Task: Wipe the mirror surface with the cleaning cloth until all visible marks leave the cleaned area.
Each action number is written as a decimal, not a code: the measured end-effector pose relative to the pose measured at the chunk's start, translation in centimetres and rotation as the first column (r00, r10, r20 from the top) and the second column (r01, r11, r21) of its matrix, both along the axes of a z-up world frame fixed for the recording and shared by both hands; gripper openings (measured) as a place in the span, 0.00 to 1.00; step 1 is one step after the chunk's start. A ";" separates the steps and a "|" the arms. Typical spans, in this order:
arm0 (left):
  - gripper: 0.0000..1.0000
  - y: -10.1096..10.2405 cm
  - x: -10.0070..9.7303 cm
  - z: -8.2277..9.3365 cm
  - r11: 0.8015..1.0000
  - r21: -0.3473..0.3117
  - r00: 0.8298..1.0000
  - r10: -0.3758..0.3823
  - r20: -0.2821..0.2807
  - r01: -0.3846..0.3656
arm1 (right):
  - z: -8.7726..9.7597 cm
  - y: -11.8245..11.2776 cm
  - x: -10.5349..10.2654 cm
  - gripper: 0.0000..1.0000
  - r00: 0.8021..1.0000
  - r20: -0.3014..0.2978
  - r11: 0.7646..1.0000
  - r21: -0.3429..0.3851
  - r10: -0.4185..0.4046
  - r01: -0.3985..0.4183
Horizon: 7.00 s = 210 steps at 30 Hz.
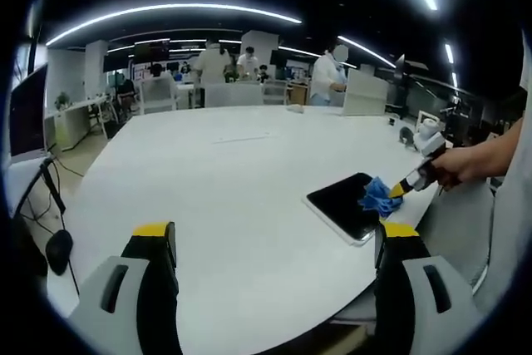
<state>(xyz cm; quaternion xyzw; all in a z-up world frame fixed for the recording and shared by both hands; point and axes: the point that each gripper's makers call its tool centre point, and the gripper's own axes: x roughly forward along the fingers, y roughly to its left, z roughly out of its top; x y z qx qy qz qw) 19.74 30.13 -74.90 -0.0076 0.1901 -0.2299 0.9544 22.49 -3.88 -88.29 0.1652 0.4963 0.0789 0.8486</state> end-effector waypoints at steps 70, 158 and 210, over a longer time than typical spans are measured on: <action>0.99 0.9 -0.7 -0.5 1.000 0.003 1.000 0.019 -0.013 -0.019 | -0.1 10.5 -0.1 0.00 0.982 -0.019 0.981 0.057 0.185 -0.184; 0.99 1.1 -0.8 -1.8 1.000 0.016 0.999 0.006 -0.048 -0.006 | 0.5 14.2 5.1 0.00 0.964 0.007 0.963 -0.033 0.267 -0.267; 0.99 1.7 -0.9 -1.9 0.999 0.024 0.998 0.023 -0.057 -0.021 | 0.3 14.3 11.6 0.00 0.942 0.052 0.942 -0.069 0.331 -0.327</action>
